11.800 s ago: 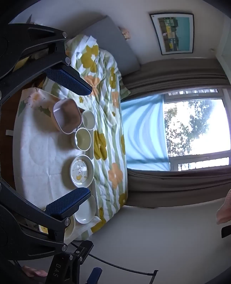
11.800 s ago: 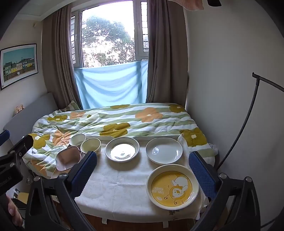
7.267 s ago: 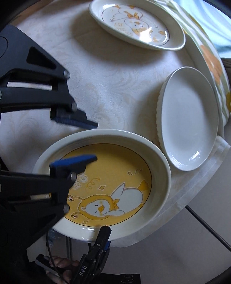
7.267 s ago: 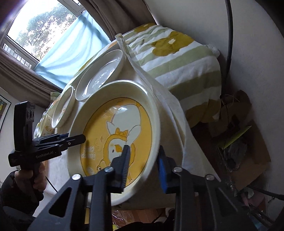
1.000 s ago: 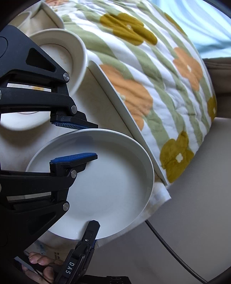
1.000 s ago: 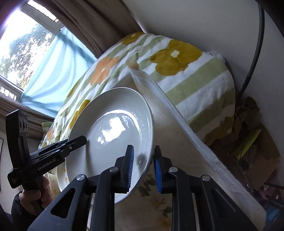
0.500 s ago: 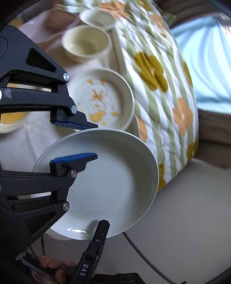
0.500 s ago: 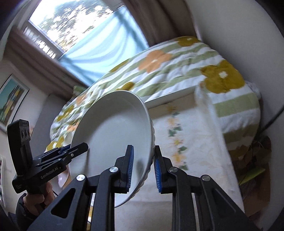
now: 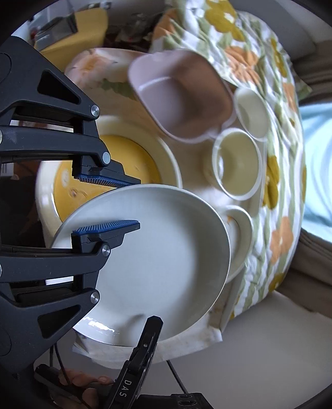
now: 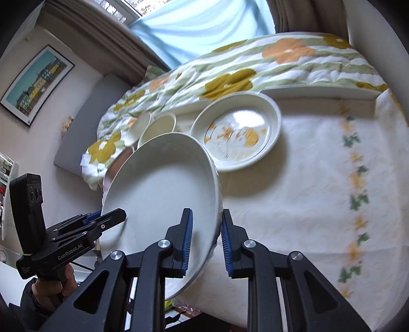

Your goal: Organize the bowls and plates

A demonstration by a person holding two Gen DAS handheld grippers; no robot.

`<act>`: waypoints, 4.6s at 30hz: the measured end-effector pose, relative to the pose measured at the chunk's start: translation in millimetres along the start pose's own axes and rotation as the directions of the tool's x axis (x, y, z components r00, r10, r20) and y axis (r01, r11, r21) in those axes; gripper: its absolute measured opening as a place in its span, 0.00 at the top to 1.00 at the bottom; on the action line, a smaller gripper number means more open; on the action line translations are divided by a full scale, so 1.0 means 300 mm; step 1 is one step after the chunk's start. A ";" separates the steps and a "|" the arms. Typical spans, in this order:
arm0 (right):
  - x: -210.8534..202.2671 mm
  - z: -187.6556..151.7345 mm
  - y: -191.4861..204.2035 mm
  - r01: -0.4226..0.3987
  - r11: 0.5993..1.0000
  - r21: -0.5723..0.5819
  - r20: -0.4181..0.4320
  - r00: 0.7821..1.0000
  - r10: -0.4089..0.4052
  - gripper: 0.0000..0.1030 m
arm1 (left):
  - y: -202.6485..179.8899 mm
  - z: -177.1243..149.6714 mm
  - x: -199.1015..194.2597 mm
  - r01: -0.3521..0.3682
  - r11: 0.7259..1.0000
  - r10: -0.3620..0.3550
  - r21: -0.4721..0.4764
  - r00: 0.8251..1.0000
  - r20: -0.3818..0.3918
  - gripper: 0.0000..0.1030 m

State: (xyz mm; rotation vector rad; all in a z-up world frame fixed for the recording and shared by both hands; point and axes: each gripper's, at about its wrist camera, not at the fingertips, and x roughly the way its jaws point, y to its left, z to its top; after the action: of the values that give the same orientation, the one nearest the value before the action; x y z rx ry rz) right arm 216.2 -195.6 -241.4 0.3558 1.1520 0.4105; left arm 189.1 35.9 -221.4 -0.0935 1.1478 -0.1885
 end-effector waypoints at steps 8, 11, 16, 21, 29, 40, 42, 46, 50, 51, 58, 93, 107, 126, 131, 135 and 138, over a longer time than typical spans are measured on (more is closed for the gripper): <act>0.161 -0.082 0.095 0.074 0.996 -0.042 -0.089 0.993 -0.077 0.80 | 0.165 -0.124 0.122 0.029 0.998 -0.033 -0.048 0.997 -0.077 0.78; 0.189 -0.084 0.112 0.106 0.992 -0.063 -0.101 0.989 -0.112 0.80 | 0.190 -0.143 0.156 0.033 0.999 -0.036 -0.041 0.995 -0.092 0.78; 0.215 -0.090 0.120 0.138 0.988 -0.063 -0.104 0.984 -0.144 0.80 | 0.190 -0.135 0.180 0.016 1.000 -0.017 -0.010 0.996 -0.092 0.78; 0.220 -0.098 0.130 0.169 0.983 -0.075 -0.095 0.980 -0.176 0.80 | 0.164 -0.133 0.186 -0.028 0.998 0.032 0.053 0.997 -0.077 0.78; 0.231 -0.099 0.159 0.219 0.966 -0.138 -0.084 0.969 -0.232 0.81 | 0.119 -0.119 0.187 -0.129 0.978 0.136 0.162 0.990 -0.036 0.78; 0.264 -0.103 0.204 0.320 0.906 -0.277 -0.070 0.934 -0.351 0.81 | 0.042 -0.141 0.174 -0.284 0.913 0.284 0.293 0.958 0.043 0.78; 0.270 -0.109 0.210 0.322 0.901 -0.292 -0.071 0.932 -0.356 0.81 | 0.056 -0.145 0.165 -0.294 0.912 0.293 0.287 0.955 0.045 0.78; 0.283 -0.115 0.224 0.331 0.891 -0.310 -0.064 0.928 -0.367 0.81 | 0.074 -0.148 0.155 -0.308 0.910 0.307 0.276 0.950 0.047 0.78; 0.286 -0.117 0.249 0.325 0.882 -0.342 -0.055 0.930 -0.364 0.80 | 0.084 -0.148 0.149 -0.324 0.908 0.321 0.267 0.945 0.054 0.78; 0.291 -0.117 0.256 0.335 0.874 -0.351 -0.050 0.926 -0.375 0.80 | 0.087 -0.146 0.148 -0.317 0.911 0.315 0.263 0.948 0.050 0.78; 0.290 -0.109 0.251 0.334 0.880 -0.338 -0.047 0.928 -0.370 0.80 | 0.087 -0.147 0.146 -0.304 0.919 0.303 0.252 0.952 0.045 0.78; -0.116 0.218 0.076 0.231 0.970 -0.081 0.171 0.962 -0.214 0.00 | -0.002 0.261 -0.100 0.026 0.993 -0.050 0.114 0.974 0.219 0.00; 0.222 0.535 -0.315 0.059 0.973 -0.223 -0.127 0.988 -0.089 0.25 | -0.095 0.357 0.390 0.012 0.978 -0.011 -0.209 1.000 0.006 0.48; 0.420 0.558 -0.369 -0.066 0.949 -0.308 -0.209 0.978 0.000 0.81 | -0.091 0.372 0.552 -0.056 0.953 0.043 -0.298 0.998 -0.049 0.88; 0.409 0.549 -0.373 -0.078 0.948 -0.307 -0.208 0.978 0.013 0.81 | -0.108 0.378 0.529 -0.076 0.960 0.069 -0.268 0.997 -0.037 0.88; 0.373 0.533 -0.364 -0.079 0.952 -0.295 -0.194 0.981 0.021 0.81 | -0.120 0.383 0.483 -0.077 0.965 0.077 -0.249 0.997 -0.013 0.88; 0.319 0.523 -0.340 -0.076 0.953 -0.292 -0.172 0.985 0.026 0.81 | -0.124 0.382 0.420 -0.065 0.970 0.070 -0.236 0.998 0.012 0.88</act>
State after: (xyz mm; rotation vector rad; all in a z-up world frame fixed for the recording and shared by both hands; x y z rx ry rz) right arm 408.4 -247.3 -308.9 0.0886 1.2236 0.6608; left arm 340.0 -27.8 -281.2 -0.2656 1.1484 0.0099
